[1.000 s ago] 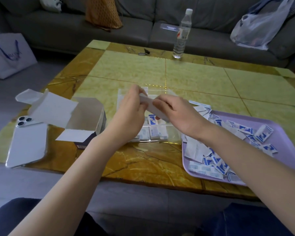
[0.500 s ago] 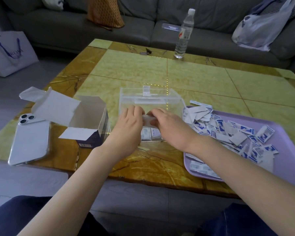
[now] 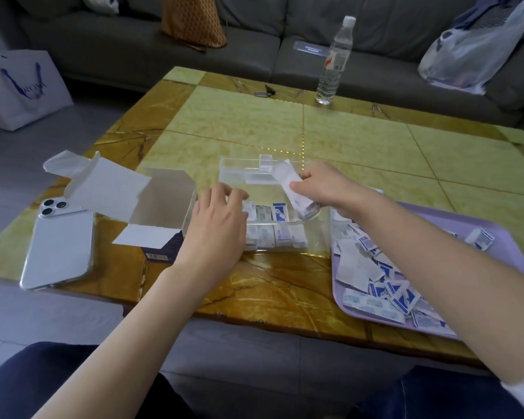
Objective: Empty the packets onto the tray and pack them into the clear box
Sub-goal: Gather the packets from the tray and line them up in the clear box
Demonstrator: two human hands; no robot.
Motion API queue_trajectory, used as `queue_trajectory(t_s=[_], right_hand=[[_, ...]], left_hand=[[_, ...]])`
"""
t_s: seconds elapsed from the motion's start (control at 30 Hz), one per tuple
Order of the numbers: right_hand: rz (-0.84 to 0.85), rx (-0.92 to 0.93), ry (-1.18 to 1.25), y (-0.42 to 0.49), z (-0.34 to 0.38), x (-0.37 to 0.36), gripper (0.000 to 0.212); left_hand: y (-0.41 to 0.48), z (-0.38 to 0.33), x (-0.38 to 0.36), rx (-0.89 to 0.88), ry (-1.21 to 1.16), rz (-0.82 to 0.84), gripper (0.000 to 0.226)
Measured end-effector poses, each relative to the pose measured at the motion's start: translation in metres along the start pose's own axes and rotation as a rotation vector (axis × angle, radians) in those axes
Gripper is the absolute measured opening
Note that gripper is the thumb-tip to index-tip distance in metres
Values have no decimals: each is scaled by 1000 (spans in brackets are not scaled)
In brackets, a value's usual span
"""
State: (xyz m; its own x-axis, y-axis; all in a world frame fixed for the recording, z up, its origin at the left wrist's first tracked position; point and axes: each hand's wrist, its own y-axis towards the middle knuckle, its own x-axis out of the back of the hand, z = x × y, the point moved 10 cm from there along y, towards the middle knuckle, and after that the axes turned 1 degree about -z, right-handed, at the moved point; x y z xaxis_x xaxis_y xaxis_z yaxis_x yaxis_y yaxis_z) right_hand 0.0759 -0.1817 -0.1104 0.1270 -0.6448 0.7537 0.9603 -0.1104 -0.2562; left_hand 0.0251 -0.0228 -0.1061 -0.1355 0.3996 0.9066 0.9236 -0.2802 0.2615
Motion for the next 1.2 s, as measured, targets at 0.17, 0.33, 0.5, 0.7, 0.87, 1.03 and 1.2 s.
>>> queue_trajectory(t_s=[0.17, 0.33, 0.5, 0.7, 0.87, 1.03, 1.2], right_hand=[[181, -278, 123, 9, -19, -33, 7], [227, -334, -69, 23, -27, -57, 29], [243, -321, -216, 25, -22, -72, 26], [236, -183, -476, 19, -8, -65, 44], [239, -153, -285, 17, -12, -59, 32], [201, -177, -166, 17, -20, -50, 19], [132, -230, -81, 13, -38, -25, 26]], left_hand=[[-5, -3, 1, -48, 26, -32, 23], [-4, -1, -1, -60, 37, -2, 27], [-4, -1, -2, -61, 36, 6, 28], [-2, 2, -5, -44, 39, 31, 30], [0, 3, -7, -34, 40, 42, 29], [0, 2, -7, -34, 36, 50, 28], [0, 3, -8, -33, 49, 53, 29]])
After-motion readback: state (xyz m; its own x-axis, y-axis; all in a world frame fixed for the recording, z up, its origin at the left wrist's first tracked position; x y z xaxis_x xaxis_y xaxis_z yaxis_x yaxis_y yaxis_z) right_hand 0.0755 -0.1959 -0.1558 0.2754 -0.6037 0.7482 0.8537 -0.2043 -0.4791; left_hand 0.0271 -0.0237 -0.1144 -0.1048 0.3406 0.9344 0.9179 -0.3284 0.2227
